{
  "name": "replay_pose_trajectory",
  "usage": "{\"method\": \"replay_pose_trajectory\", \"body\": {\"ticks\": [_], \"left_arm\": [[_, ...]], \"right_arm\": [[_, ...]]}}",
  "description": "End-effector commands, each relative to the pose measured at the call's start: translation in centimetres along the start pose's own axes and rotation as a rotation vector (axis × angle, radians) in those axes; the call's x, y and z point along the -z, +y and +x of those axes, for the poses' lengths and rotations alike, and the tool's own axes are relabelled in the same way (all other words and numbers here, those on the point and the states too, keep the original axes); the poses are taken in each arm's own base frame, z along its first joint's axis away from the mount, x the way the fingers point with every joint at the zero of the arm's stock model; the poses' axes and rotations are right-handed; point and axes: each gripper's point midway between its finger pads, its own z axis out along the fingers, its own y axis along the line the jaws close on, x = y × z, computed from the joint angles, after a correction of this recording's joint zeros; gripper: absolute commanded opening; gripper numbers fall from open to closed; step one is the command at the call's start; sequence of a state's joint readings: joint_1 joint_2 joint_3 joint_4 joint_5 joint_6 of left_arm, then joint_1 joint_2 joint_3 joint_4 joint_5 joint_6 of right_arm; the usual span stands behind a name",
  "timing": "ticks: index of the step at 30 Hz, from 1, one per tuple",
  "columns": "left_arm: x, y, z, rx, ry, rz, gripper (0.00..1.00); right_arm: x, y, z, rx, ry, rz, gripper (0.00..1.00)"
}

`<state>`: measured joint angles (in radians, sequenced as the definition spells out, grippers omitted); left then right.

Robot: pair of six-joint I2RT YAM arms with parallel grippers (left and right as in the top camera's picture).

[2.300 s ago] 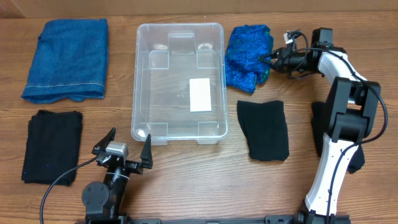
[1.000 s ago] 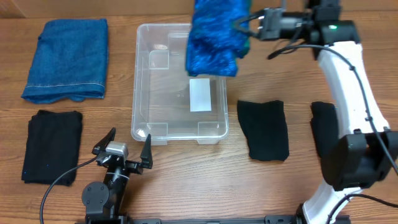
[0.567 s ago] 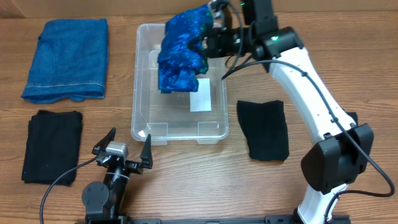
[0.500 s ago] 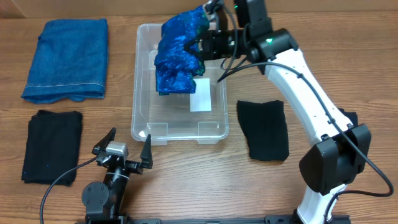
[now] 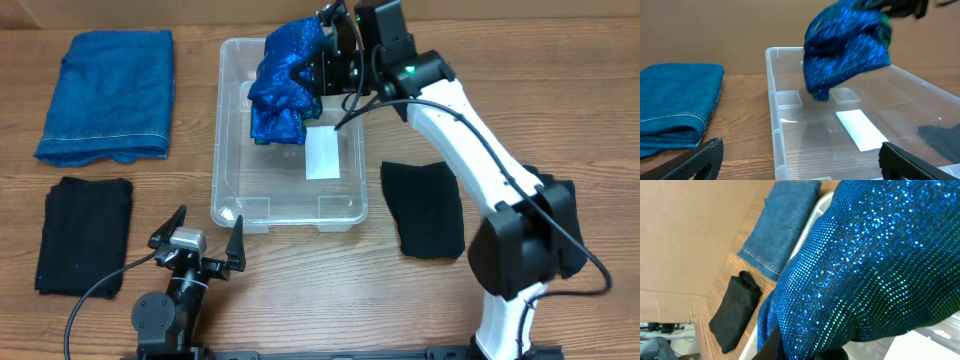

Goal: Pack container
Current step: 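Lower the held fabric into the container's left side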

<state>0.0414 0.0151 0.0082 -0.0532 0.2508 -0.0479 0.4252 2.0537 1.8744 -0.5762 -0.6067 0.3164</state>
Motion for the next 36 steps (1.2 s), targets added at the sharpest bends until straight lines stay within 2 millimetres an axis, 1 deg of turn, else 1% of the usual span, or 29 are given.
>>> {"method": "replay_pose_trajectory", "body": {"ticks": [1,3,6,9,16,20,24,29,31,33,35,36], "left_arm": [[0.0,0.1,-0.1,-0.021,-0.008,-0.003,1.00],[0.0,0.1,-0.1,-0.020,-0.008,-0.003,1.00],[0.0,0.1,-0.1,-0.021,-0.008,-0.003,1.00],[0.0,0.1,-0.1,-0.020,-0.008,-0.003,1.00],[0.0,0.1,-0.1,-0.020,-0.008,-0.003,1.00],[0.0,0.1,-0.1,-0.021,-0.008,-0.003,1.00],[0.0,0.1,-0.1,-0.021,-0.008,-0.003,1.00],[0.0,0.1,-0.1,-0.020,-0.008,-0.003,1.00],[0.0,0.1,-0.1,-0.020,-0.008,-0.003,1.00],[0.0,0.1,-0.1,-0.021,-0.008,-0.003,1.00],[0.0,0.1,-0.1,-0.021,-0.008,-0.003,1.00],[0.0,0.1,-0.1,-0.021,-0.008,-0.003,1.00]], "right_arm": [[-1.3,-0.1,0.1,-0.045,0.015,-0.066,0.04],[-1.9,-0.7,0.4,-0.051,0.023,-0.062,0.04],[-2.7,-0.9,0.9,-0.056,0.040,-0.076,0.04],[-3.5,-0.5,1.4,-0.052,0.060,-0.118,0.04],[-5.1,0.3,2.6,-0.036,0.086,-0.136,0.04],[-6.5,1.0,3.1,-0.011,0.087,-0.157,0.07],[-7.9,1.1,3.8,0.003,0.096,-0.170,0.08],[-8.1,1.0,4.0,0.001,0.100,-0.168,0.08],[-8.1,1.0,3.9,0.003,0.098,-0.168,0.09],[-8.2,0.7,3.9,0.001,0.093,-0.152,0.18],[-8.3,0.3,3.8,-0.003,0.088,-0.131,0.43],[-8.3,0.0,3.8,-0.005,0.085,-0.116,0.59]]}}
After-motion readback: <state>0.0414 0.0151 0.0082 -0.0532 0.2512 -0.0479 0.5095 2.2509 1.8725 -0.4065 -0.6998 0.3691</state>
